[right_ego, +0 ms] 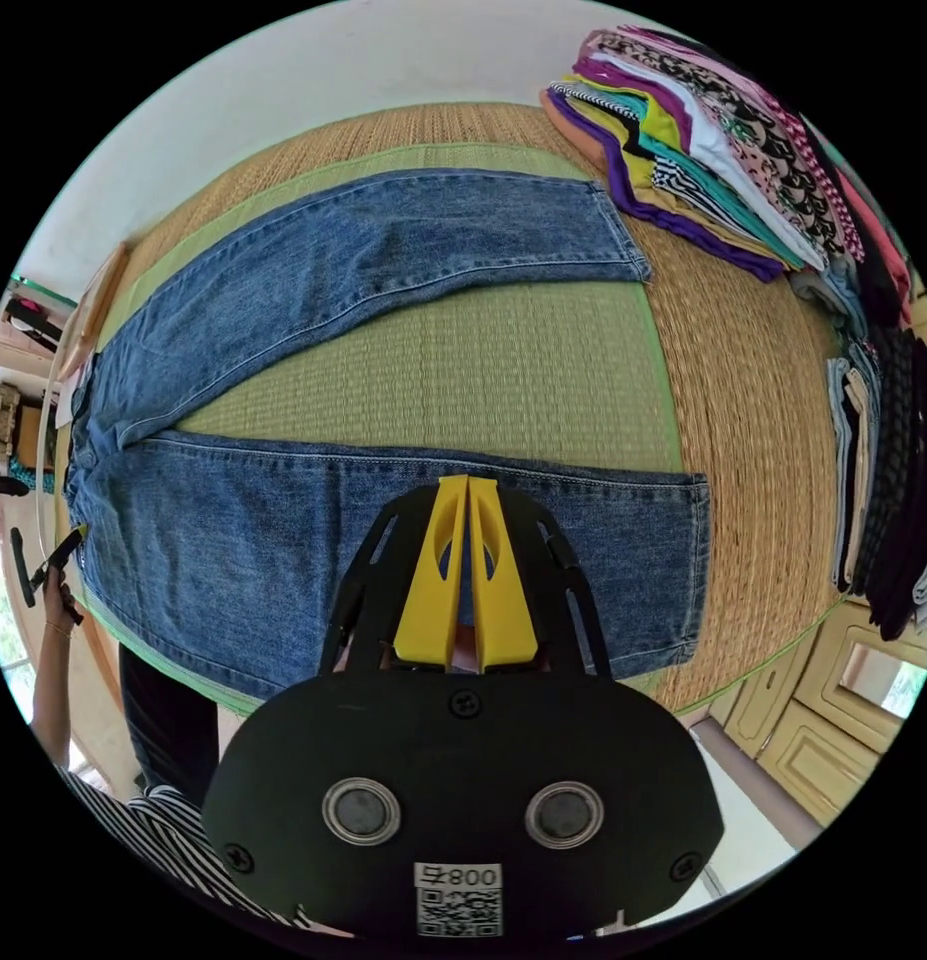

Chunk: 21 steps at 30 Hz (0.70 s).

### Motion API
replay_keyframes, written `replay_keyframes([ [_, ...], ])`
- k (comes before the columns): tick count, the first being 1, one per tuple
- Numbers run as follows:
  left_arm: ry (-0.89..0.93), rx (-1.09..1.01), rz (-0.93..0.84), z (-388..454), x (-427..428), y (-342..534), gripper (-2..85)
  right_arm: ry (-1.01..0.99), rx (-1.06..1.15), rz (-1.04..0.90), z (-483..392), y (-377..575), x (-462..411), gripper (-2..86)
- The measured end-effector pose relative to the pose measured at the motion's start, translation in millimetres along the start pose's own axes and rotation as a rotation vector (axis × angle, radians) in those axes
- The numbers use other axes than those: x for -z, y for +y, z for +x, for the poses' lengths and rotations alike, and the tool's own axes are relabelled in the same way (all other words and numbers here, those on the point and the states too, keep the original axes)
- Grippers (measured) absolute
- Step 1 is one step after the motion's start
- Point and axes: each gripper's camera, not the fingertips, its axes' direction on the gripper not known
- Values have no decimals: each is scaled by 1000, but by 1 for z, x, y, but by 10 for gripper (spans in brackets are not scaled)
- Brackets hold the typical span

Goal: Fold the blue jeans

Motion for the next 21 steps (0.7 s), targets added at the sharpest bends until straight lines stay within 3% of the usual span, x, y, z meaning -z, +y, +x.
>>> replay_keyframes([
  [4, -27, -8, -27, -14, -2, 13, 1, -77, 46, 80, -35, 30, 20, 0],
  [9, -33, -44, -34, -22, 0, 19, 0, -118, 287, -28, -129, 58, -5, 1],
  [18, -10, -45, -27, -49, 12, 42, 1, -102, 308, -64, -164, 92, -17, 1],
  [21, 3, -73, 64, -51, 32, 41, 1, -107, 315, -10, -180, 86, -4, 1],
])
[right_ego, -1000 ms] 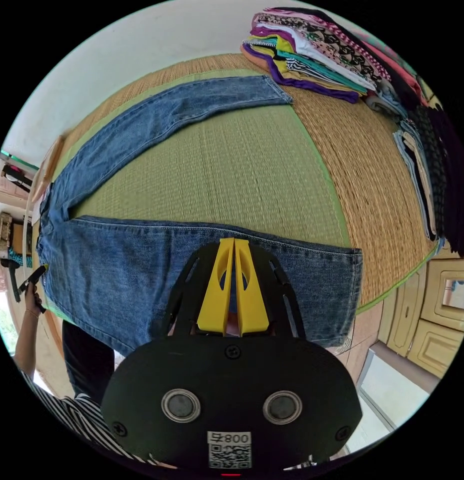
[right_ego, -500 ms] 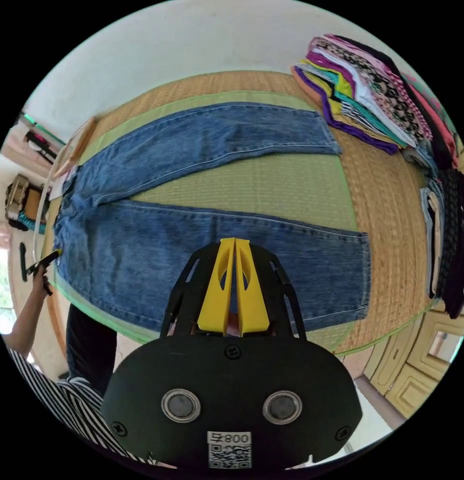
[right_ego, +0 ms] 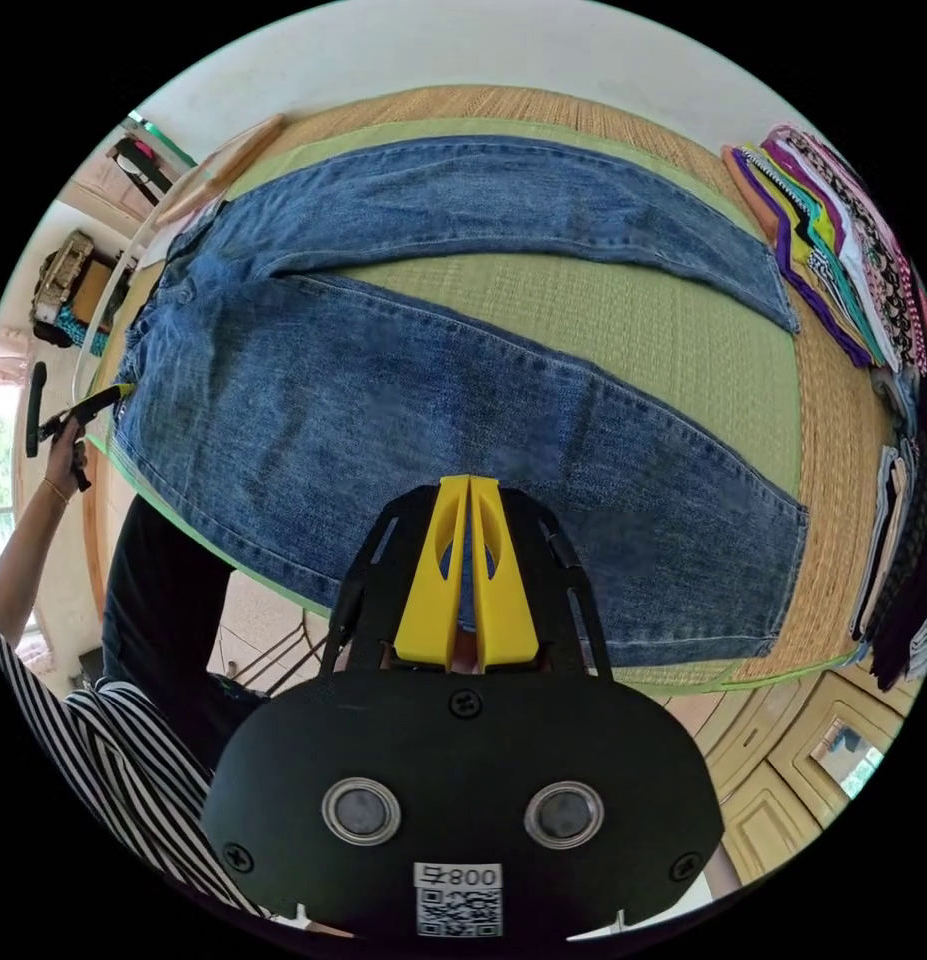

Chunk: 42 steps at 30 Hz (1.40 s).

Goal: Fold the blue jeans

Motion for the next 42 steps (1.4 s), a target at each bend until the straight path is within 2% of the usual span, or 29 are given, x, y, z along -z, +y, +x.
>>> replay_keyframes([
  [3, 67, -49, 97, 5, 14, -23, 1, -61, 80, 78, -35, -32, 11, 1],
  [7, 189, -154, 94, 33, -5, -82, 1, -147, 238, 116, -107, -86, -2, 2],
  [12, 184, -243, -11, 69, -50, -136, 1, -140, 351, -16, -171, -112, -54, 2],
  [13, 152, -263, -46, 71, -59, -142, 1, -128, 347, 29, -176, -107, -55, 2],
  [16, 157, -265, -5, 60, -50, -142, 3, -157, 351, 28, -182, -101, -57, 2],
  [19, 136, -183, 138, 21, -20, -123, 9, -172, 338, 29, -188, -103, -60, 2],
  [23, 149, 136, 262, -83, 5, -105, 40, -143, 345, 55, -204, -102, -63, 2],
  [26, 170, 323, 254, -146, -3, -109, 66, -121, 347, 69, -214, -101, -65, 2],
  [31, 231, 371, 192, -180, -26, -139, 76, -147, 326, 59, -223, -107, -68, 2],
  [34, 148, 404, 96, -183, -44, -150, 60, -159, 321, 55, -229, -110, -70, 2],
  [39, 302, 310, 275, -172, -12, -139, 15, -135, 333, 55, -243, -113, -72, 3],
  [42, 379, 97, 393, -134, 26, -121, 10, -128, 337, 59, -250, -114, -74, 3],
])
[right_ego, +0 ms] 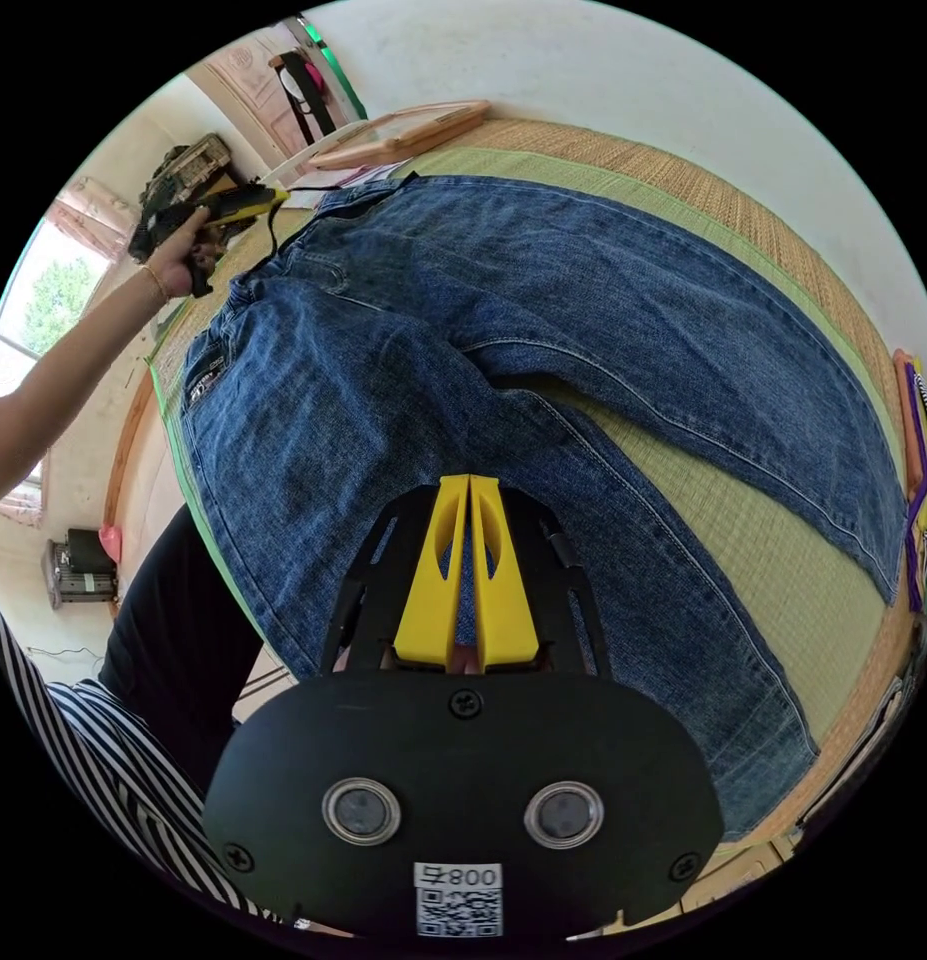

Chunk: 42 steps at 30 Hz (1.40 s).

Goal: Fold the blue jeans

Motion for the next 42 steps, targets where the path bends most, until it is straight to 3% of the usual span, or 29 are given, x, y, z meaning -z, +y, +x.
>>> replay_keyframes([
  [3, 84, -231, -182, 51, -10, 21, 11, -2, -8, 6, -5, -3, -2, 3],
  [5, -60, -354, -353, 79, -32, 42, 17, 3, -10, 9, -9, -5, -4, 2],
  [7, -169, -388, -381, 90, -39, 46, 27, 10, -7, 8, -13, -7, -5, 2],
  [13, -181, -369, -231, 106, -44, -9, 74, 35, 20, 3, -25, -14, -9, 3],
  [22, -484, -462, -456, 127, -134, -42, 42, 26, 9, 13, -32, -20, -12, 3],
  [29, -344, -471, -253, 157, -66, -20, 6, 39, 16, 32, -39, -22, -14, 2],
  [34, -223, -506, -267, 174, -43, 15, 4, 44, 14, 32, -41, -25, -14, 2],
  [38, -357, -534, -276, 180, -62, 18, 14, 50, 17, 33, -43, -27, -15, 2],
  [42, -322, -453, -287, 175, -98, -23, 51, 62, 17, 27, -44, -29, -15, 2],
])
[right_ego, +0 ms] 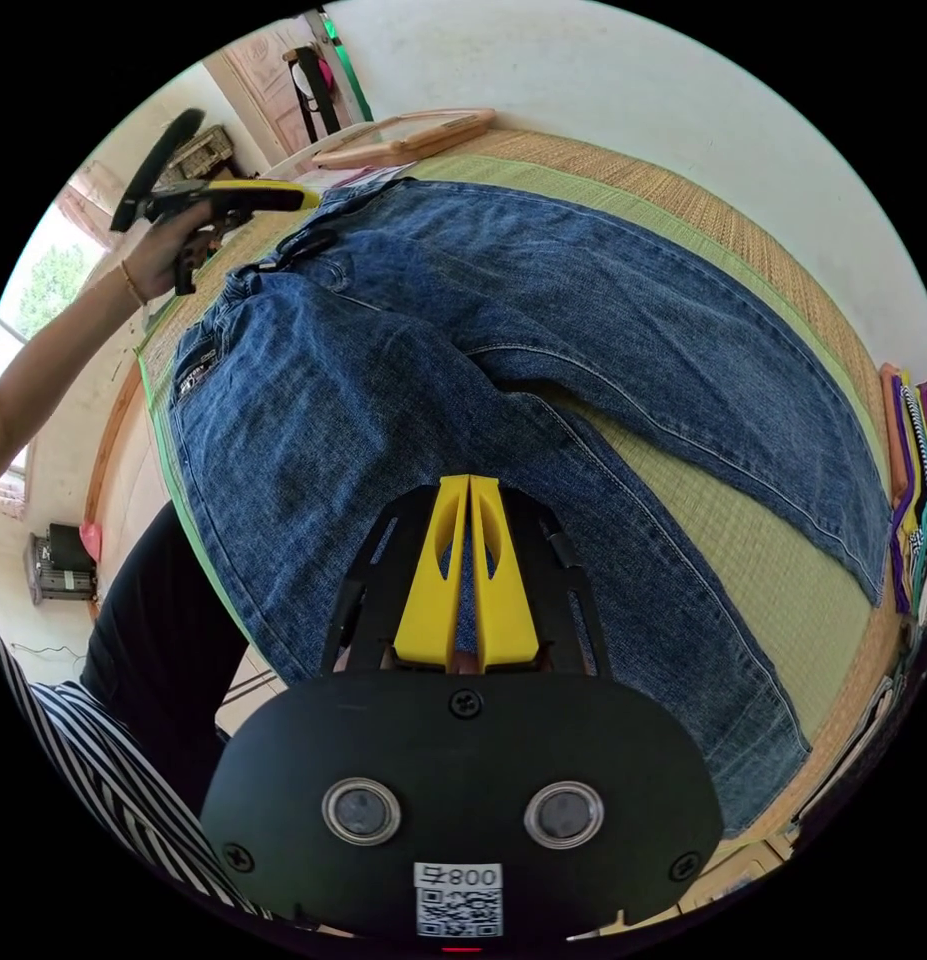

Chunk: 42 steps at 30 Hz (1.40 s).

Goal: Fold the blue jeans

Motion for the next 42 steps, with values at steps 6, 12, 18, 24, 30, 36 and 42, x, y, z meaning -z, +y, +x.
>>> replay_keyframes([
  [6, -50, 142, -150, -27, -63, -55, 57, -6, -6, 6, 3, -1, 1, 2],
  [12, 1, 101, 6, -17, -36, -49, 13, -22, -10, 21, 10, 1, 2, 2],
  [18, 119, -29, 167, 12, 22, -6, 10, -21, -12, 28, 15, 3, 5, 2],
  [24, 139, -31, -114, 28, -11, 49, 28, -42, -5, -19, 26, -1, 10, 1],
  [30, 175, 60, -4, 28, -14, 34, 43, -27, -22, 13, 41, 3, 37, 1],
  [36, 89, 88, -141, 40, -74, 32, 12, 0, -92, -30, 72, 10, 23, 2],
  [42, 157, 67, -67, 71, -64, 24, 2, -44, -99, 49, 92, 12, 50, 1],
])
